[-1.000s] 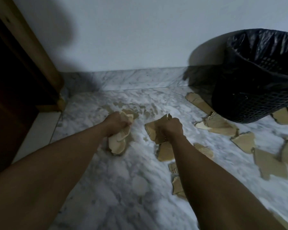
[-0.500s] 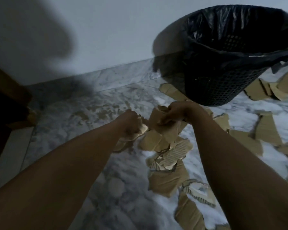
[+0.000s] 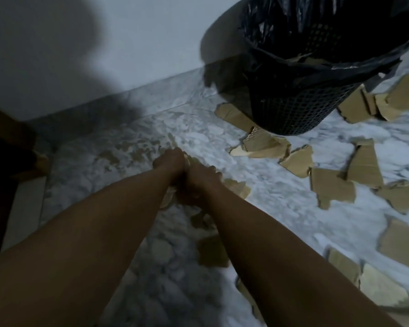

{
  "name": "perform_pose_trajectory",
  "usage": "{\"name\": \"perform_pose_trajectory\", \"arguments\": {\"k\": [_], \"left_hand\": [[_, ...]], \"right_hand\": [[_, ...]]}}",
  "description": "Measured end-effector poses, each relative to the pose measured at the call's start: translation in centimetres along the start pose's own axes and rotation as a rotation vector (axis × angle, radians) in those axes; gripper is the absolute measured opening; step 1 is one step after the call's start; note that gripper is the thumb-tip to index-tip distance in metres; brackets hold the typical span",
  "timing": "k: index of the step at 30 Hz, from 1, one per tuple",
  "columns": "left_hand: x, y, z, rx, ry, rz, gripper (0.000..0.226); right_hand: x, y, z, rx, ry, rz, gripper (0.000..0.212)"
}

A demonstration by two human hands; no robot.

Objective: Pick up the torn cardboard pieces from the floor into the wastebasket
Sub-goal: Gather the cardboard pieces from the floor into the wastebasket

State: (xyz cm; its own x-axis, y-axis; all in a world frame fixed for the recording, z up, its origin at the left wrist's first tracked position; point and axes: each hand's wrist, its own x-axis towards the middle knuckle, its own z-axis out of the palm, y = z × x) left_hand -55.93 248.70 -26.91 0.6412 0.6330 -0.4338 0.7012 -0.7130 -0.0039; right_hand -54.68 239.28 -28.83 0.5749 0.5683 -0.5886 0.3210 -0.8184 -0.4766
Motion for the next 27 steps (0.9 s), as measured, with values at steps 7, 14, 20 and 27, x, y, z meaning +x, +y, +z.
{"name": "perform_pose_trajectory", "arguments": {"k": [7,14,20,27], "left_hand": [[0.2,-2.2,0.7,-0.135,0.012,0.095,0.04],[-1.4,-1.5,-3.2,-0.119,-0.015,0.232,0.032],[-1.9,3.5,-14.3,-0.028,-0.053,0.532,0.007],[-3.2,10.6,-27.0,-0.792,-0.005,0.611,0.026]], "right_hand": [[-2.7,-0.5,-2.3,-0.107,0.016,-0.102,0.037],[-7.7,2.5,-6.3,0.315,0.444,-0.106,0.028],[-11.1,-0.7,-14.3,0.666,0.718,-0.104,0.017],[-14.2,-3.5,-26.3,0.797,1.118,-0.123,0.018]]}}
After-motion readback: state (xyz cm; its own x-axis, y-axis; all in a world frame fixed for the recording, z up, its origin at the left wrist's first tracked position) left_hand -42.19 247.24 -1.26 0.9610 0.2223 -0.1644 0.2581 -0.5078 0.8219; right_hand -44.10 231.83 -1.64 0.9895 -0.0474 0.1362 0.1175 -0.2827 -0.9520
